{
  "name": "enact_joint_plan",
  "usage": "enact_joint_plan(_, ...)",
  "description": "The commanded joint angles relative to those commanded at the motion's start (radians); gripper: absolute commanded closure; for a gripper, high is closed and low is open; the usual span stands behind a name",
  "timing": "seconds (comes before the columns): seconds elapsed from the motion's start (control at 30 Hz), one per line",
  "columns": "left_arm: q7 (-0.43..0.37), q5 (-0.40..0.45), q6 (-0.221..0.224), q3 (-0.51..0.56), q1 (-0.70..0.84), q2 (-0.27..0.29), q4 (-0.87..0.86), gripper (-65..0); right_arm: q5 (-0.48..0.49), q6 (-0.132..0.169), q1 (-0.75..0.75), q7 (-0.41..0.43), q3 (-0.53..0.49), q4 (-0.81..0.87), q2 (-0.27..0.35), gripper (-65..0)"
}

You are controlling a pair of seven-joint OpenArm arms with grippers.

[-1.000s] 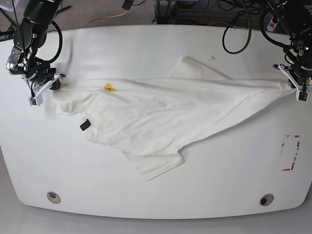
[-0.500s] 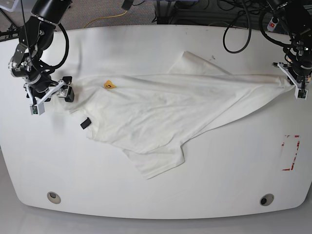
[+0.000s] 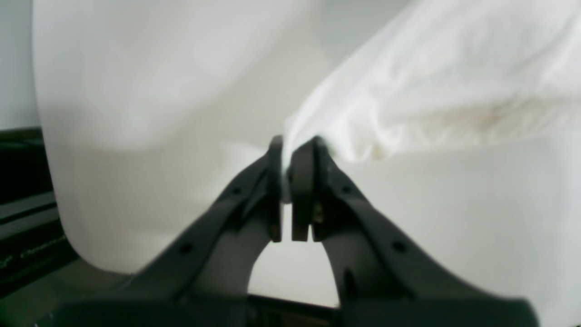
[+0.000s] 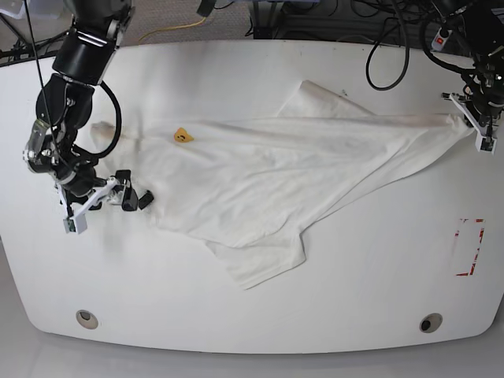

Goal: Fold the T-shirt properly
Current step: 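Release and regrasp the shirt hem with the right gripper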

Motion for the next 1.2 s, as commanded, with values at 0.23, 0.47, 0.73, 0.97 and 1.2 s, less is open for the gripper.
enact_joint_plan(0.23, 0.000, 0.002, 0.000, 0.006, -0.003, 0.000, -0.002, 0.0, -0.002, -0.003, 0.187, 0.157, -0.221, -0.292, 0.029, -55.5)
enact_joint_plan(0.47, 0.000, 0.003, 0.000, 0.003, -0.003, 0.000, -0.029, 0.0, 0.000, 0.002, 0.342, 0.281, -0.373, -0.609, 0.034, -55.3)
enact_joint_plan(0.73, 0.000, 0.003, 0.005, 0.005, -0.003, 0.000, -0.035, 0.0, 0.005, 0.002, 0.302, 0.235, -0.394, -0.578, -0.002, -49.3)
enact_joint_plan(0.97, 0.000, 0.003, 0.005, 0.009, -0.006, 0.000, -0.035, 0.0, 0.009, -0.002, 0.212, 0.233, -0.391, -0.456, -0.006, -6.0)
enact_joint_plan(1.2, 0.000, 0.003, 0.006, 0.008, -0.044, -0.002, -0.064, 0.0, 0.009, -0.005, 0.061, 0.153, -0.388, -0.226, 0.018, 0.0)
